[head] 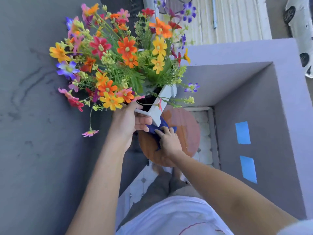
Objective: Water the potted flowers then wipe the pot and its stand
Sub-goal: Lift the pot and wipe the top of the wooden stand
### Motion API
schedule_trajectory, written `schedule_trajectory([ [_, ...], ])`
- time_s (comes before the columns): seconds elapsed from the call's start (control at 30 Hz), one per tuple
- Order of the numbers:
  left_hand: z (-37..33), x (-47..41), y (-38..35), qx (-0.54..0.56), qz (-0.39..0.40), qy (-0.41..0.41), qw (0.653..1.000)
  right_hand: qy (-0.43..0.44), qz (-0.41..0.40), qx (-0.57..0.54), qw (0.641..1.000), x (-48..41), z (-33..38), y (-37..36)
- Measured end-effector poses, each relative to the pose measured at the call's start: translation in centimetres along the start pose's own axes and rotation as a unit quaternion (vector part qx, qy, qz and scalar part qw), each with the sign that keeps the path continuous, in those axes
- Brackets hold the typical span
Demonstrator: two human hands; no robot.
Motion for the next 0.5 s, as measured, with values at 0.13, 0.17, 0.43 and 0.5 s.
schedule_trajectory([
  [0.13,-1.2,-0.6,-0.8,0.018,0.015,-0.005,1.0,-0.011,-0.064,-0.011,0.998,0.4,-3.8,2.4],
  [0.17,-1.5,-0.8,-0.8,0.022,0.02,-0.009,1.0,-0.02,-0.088,-0.012,0.996,0.7,-5.0,3.0],
  [0.43,-2.6,-2.8,-1.3,0.02,0.039,-0.021,0.999,-0.163,-0.188,-0.103,0.963,0.5,-9.1,5.8],
  [0.5,-2.6,-3.2,-1.2,0.013,0.038,-0.026,0.999,-0.173,-0.202,-0.102,0.959,-1.0,-8.3,5.9],
])
Point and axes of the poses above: each hand's wrist, its own x-axis away from the middle knuckle, its own y-axis out of the back of the hand, z = x × y, the point moved 4 cm from there along -x, towards the middle knuckle, and after that the axes turned 10 degrees about -x, right-handed, at the moved point
